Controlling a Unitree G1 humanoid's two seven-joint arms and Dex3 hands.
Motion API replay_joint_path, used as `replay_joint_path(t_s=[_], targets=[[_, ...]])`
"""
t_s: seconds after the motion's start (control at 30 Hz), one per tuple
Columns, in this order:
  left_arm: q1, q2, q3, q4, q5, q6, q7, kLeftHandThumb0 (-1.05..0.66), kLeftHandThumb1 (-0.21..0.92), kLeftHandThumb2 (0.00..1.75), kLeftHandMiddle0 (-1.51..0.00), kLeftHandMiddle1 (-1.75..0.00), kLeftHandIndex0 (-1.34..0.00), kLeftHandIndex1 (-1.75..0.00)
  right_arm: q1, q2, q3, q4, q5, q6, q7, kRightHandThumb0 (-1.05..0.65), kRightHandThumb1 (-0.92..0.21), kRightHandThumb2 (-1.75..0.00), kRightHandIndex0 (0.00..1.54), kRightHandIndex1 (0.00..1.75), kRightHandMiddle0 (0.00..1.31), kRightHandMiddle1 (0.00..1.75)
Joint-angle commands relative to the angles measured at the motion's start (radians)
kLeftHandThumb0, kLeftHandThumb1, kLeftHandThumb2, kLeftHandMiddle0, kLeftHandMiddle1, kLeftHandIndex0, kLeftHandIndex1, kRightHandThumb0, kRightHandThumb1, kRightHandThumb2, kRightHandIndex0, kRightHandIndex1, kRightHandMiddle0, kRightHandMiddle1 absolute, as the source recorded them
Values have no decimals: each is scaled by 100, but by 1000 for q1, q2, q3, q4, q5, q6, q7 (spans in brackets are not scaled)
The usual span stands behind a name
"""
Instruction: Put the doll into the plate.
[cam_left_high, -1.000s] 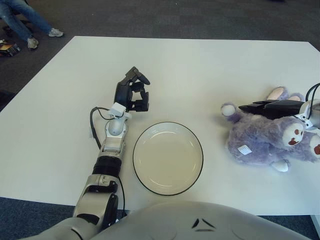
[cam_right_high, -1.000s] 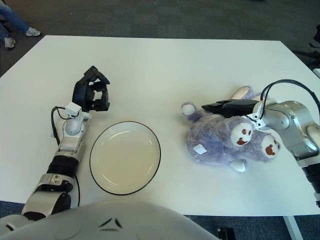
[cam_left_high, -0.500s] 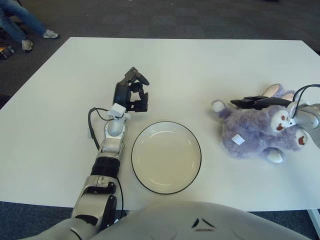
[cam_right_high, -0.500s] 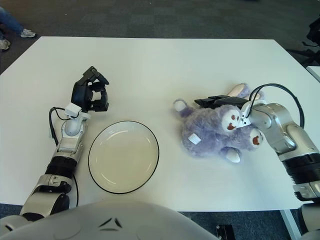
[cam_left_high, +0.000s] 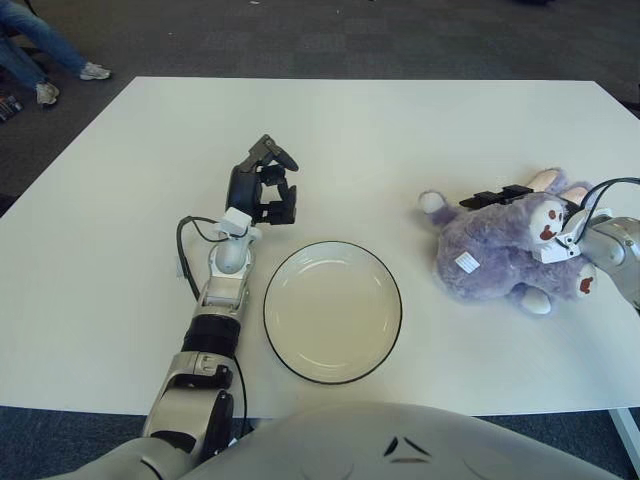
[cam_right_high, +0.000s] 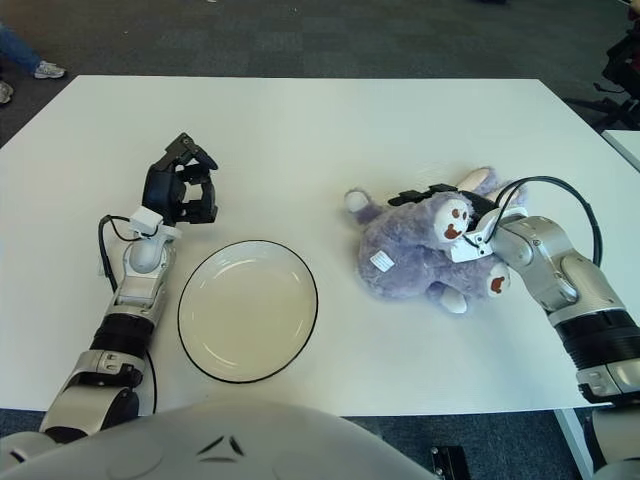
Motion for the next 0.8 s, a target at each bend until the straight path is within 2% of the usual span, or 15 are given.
replay_joint_path(t_s=[0.0, 0.07, 0.1, 0.17, 0.27, 0.33, 0.4, 0.5, 0.6, 0.77], targets=[[85, -12, -2, 41, 6, 0, 16, -45, 42, 118, -121, -175, -53, -175, 64, 33, 41, 59, -59, 29, -13, -13, -15, -119, 0, 148, 0, 109], [86, -12, -3, 39, 4, 3, 15, -45, 42, 118, -121, -175, -53, -175, 67, 31, 40, 59, -60, 27, -29, -7, -16, -122, 5, 164, 0, 120], [87, -12, -3, 37, 2, 5, 14, -45, 42, 118, -121, -175, -53, -175, 68, 30, 39, 60, -60, 26, -36, -6, -16, -123, 7, 166, 0, 122], [88, -12, -4, 35, -1, 8, 13, -45, 43, 118, -120, -175, -52, -175, 69, 27, 39, 63, -59, 22, -48, 22, -34, -116, 31, 171, 4, 142], [88, -13, -4, 34, -2, 9, 12, -45, 43, 117, -119, -175, -52, -175, 69, 23, 41, 65, -58, 18, -58, 36, -42, -115, 43, 173, 22, 164], [88, -13, -5, 33, -3, 11, 12, -45, 43, 117, -119, -175, -52, -175, 64, 19, 38, 81, -49, 9, -63, 39, -43, -115, 46, 174, 27, 169], [88, -15, -5, 31, -4, 12, 12, -44, 43, 117, -118, -175, -52, -175, 49, 19, 29, 139, -21, -16, -73, 43, -38, -122, 53, 174, 50, 172], [88, -15, -5, 30, -5, 13, 11, -44, 43, 117, -117, -175, -52, -175, 26, 34, 23, 225, 20, -50, -78, 46, -33, -129, 59, 175, 67, 174], [89, -16, -5, 27, -7, 16, 9, -44, 43, 117, -117, -175, -52, -175, 12, 48, 18, 275, 67, -81, -68, 48, -28, -135, 63, 175, 78, 174], [91, -16, -5, 23, -5, 20, 9, -44, 43, 117, -118, -175, -52, -175, 1, 57, 4, 328, 109, -146, -81, 50, -23, -142, 67, 175, 88, 175]])
